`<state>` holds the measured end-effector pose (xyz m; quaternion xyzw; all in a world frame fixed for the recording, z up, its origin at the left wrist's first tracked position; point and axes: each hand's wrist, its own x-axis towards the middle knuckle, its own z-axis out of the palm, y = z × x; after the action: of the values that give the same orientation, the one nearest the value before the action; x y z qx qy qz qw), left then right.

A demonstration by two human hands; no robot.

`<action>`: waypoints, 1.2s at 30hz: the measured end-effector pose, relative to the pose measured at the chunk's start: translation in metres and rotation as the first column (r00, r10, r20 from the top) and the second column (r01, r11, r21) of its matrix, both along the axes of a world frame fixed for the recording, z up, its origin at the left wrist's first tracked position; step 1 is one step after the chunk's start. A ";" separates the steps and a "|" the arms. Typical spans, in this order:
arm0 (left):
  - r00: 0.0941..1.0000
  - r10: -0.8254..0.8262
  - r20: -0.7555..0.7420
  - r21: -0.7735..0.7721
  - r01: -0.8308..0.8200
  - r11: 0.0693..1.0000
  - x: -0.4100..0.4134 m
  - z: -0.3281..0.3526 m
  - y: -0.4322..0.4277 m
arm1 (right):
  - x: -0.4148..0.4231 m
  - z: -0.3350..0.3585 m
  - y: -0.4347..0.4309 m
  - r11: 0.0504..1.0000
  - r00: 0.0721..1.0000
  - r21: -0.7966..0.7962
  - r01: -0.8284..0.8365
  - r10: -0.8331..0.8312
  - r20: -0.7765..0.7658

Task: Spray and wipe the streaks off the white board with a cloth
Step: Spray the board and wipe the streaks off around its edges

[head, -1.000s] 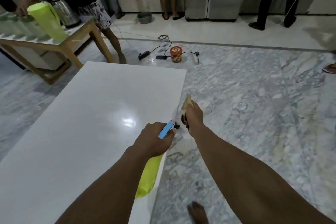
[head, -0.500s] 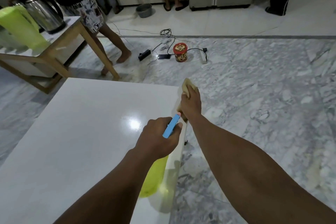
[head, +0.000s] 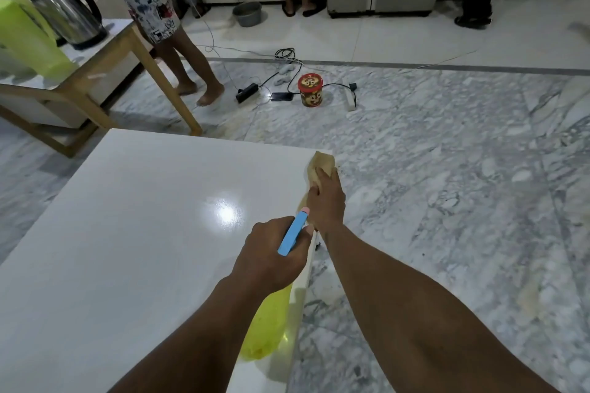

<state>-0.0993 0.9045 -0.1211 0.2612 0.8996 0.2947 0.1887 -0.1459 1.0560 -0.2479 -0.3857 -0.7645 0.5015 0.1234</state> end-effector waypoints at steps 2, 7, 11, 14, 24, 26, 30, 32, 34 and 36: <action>1.000 0.008 0.006 -0.001 -0.008 1.000 0.010 0.000 -0.010 | 0.018 0.001 -0.017 1.000 1.000 0.013 -0.006 0.006 0.005; 1.000 0.003 0.013 -0.012 -0.003 1.000 0.041 0.007 -0.049 | 0.065 0.006 -0.065 0.999 0.999 0.025 -0.020 0.019 0.049; 0.999 0.036 0.010 -0.007 -0.036 0.999 0.077 0.014 -0.099 | 0.108 0.007 -0.113 1.000 0.998 0.014 -0.016 0.015 0.063; 0.998 0.063 0.008 -0.013 -0.063 0.998 0.109 0.016 -0.140 | 0.142 0.003 -0.150 1.000 0.997 0.021 -0.006 0.005 0.073; 0.992 0.117 0.042 -0.027 -0.116 0.993 0.276 0.016 -0.340 | 0.331 0.006 -0.345 0.999 0.996 0.036 0.001 -0.004 0.084; 0.987 0.149 0.066 -0.032 -0.147 0.989 0.309 0.020 -0.380 | 0.370 0.005 -0.386 1.000 0.995 0.030 -0.009 0.006 0.100; 0.982 0.161 0.096 -0.044 -0.158 0.986 0.357 0.023 -0.433 | 0.430 0.005 -0.448 0.999 0.990 0.029 -0.022 0.017 0.137; 0.982 0.172 0.083 -0.029 -0.170 0.985 0.381 0.029 -0.462 | 0.459 0.013 -0.481 1.000 0.987 0.017 -0.007 0.004 0.160; 0.979 0.191 0.073 -0.014 -0.190 0.982 0.402 0.032 -0.482 | 0.484 0.011 -0.506 0.999 0.981 0.031 -0.036 0.029 0.190; 0.978 0.201 0.059 0.001 -0.201 0.980 0.427 0.034 -0.507 | 0.512 0.012 -0.532 0.998 0.977 0.035 -0.061 0.052 0.208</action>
<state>0.3277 0.3976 -0.0870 0.1609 0.9145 0.3229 0.1831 0.3662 0.5241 -0.2359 -0.4111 -0.7941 0.4462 0.0369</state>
